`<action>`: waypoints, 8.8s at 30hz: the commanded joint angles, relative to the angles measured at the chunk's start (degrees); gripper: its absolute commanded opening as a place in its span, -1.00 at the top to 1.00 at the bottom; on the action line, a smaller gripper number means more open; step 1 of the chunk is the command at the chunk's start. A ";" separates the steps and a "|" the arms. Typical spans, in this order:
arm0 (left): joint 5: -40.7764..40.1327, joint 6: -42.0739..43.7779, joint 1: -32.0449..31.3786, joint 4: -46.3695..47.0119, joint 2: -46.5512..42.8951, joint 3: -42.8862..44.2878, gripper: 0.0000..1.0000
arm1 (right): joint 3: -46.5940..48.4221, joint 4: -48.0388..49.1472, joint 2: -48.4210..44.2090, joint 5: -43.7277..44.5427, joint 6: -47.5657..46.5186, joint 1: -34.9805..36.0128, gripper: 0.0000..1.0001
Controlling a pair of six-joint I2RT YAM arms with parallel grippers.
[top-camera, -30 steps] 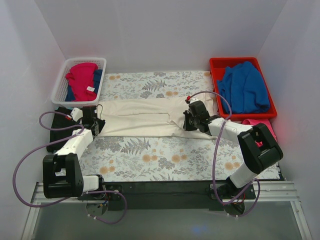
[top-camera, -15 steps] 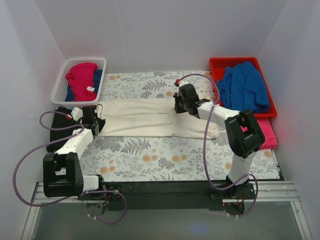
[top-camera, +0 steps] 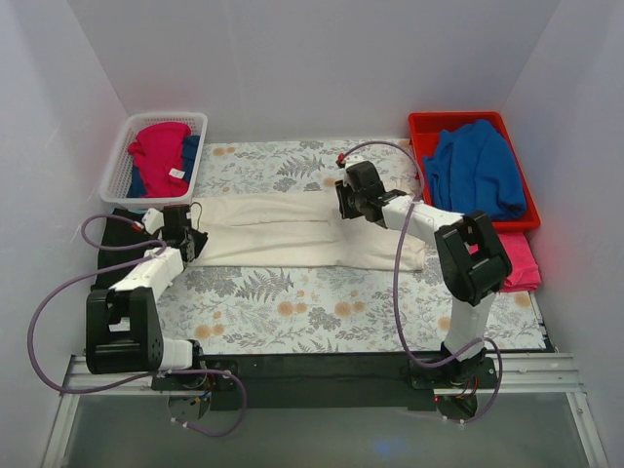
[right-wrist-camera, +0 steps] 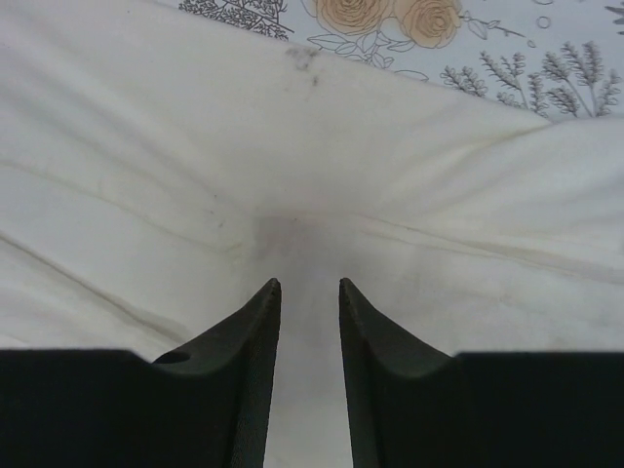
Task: Fold and stack the t-shirts
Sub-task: Fold the other side of the tshirt into a rectangle, then rotate the tshirt 90 degrees
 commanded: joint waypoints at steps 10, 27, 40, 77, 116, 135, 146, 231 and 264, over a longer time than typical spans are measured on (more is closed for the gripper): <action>-0.22 3.12 -1.27 1.25 5.86 2.21 0.67 | -21.70 0.52 -15.69 3.42 3.02 -2.04 0.28; -1.01 -1.09 -1.27 -1.66 10.44 2.65 0.62 | -30.06 -6.24 -18.76 4.64 6.80 -6.78 0.35; -1.10 -0.31 -1.27 -2.88 0.78 1.42 0.63 | -27.44 -6.60 -22.62 1.75 6.27 -9.16 0.39; 8.04 7.69 0.92 -11.85 9.21 23.92 0.56 | 27.94 -12.84 17.01 -10.74 4.43 22.83 0.28; 27.37 20.16 -3.89 -7.28 26.78 42.63 0.56 | -10.38 -9.06 -4.85 -2.32 10.40 39.97 0.40; 30.80 30.19 -34.14 -7.90 46.91 60.14 0.51 | -24.97 -26.08 -48.37 35.84 25.78 31.73 -0.02; 20.80 32.39 -47.41 -8.51 49.28 57.15 0.47 | -30.33 -29.45 -59.10 35.76 25.79 19.50 -0.09; -1.45 15.52 -14.28 -13.17 11.67 34.12 0.13 | -19.24 -1.76 -2.32 -1.78 8.64 45.33 0.12; 13.49 20.70 -17.97 -5.96 39.79 49.85 0.13 | -36.58 -16.62 -43.01 18.17 22.98 45.42 0.04</action>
